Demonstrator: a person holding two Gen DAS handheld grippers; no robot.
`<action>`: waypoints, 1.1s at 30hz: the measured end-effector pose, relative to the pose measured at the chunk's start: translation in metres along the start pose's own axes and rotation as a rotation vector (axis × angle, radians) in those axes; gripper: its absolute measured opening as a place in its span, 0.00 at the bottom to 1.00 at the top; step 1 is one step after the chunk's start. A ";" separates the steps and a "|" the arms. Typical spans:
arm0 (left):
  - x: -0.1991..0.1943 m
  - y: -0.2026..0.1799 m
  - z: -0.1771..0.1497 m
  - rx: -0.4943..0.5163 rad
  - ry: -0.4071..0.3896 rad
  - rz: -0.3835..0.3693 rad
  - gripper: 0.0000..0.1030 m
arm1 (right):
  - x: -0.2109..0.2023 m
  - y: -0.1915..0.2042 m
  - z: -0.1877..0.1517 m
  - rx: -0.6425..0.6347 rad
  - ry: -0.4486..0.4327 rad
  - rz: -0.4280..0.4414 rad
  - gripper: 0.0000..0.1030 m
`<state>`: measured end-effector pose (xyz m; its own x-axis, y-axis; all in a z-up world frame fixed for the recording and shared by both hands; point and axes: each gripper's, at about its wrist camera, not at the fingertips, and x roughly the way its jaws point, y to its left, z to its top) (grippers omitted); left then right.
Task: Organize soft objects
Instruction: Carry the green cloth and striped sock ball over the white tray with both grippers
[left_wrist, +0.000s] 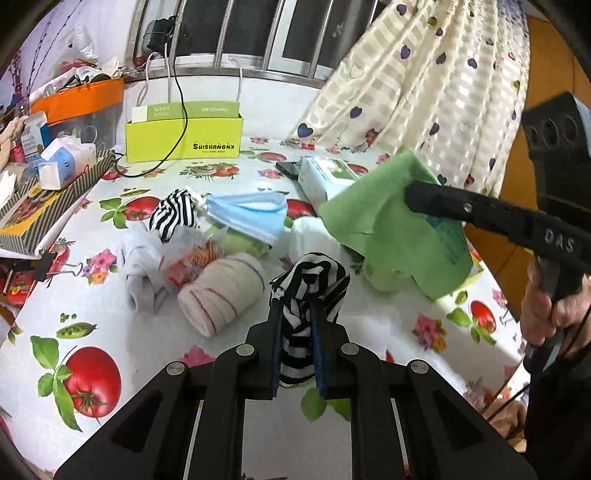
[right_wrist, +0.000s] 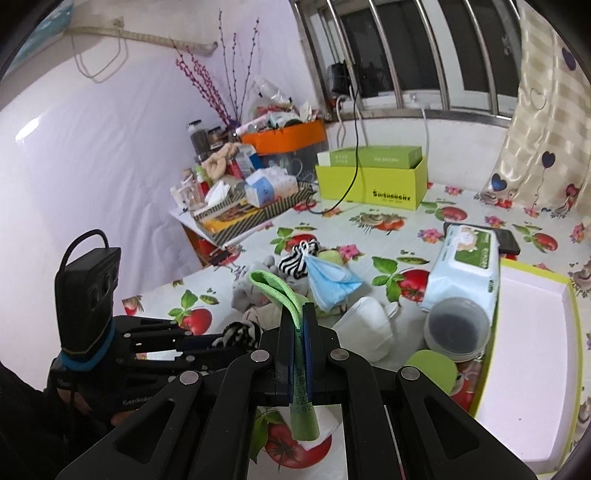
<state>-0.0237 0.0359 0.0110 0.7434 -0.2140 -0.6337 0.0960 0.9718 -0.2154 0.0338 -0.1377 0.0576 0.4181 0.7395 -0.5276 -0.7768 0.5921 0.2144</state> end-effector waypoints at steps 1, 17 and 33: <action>0.000 0.000 0.003 -0.005 -0.004 -0.004 0.14 | -0.004 0.000 0.001 -0.001 -0.008 -0.004 0.04; 0.013 -0.023 0.048 -0.003 -0.047 -0.017 0.14 | -0.041 -0.026 0.011 0.013 -0.084 -0.092 0.04; 0.040 -0.079 0.088 0.075 -0.048 -0.085 0.14 | -0.081 -0.095 0.000 0.120 -0.138 -0.207 0.04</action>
<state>0.0567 -0.0404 0.0685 0.7610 -0.2923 -0.5791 0.2075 0.9555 -0.2095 0.0738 -0.2536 0.0796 0.6286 0.6305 -0.4553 -0.6105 0.7627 0.2135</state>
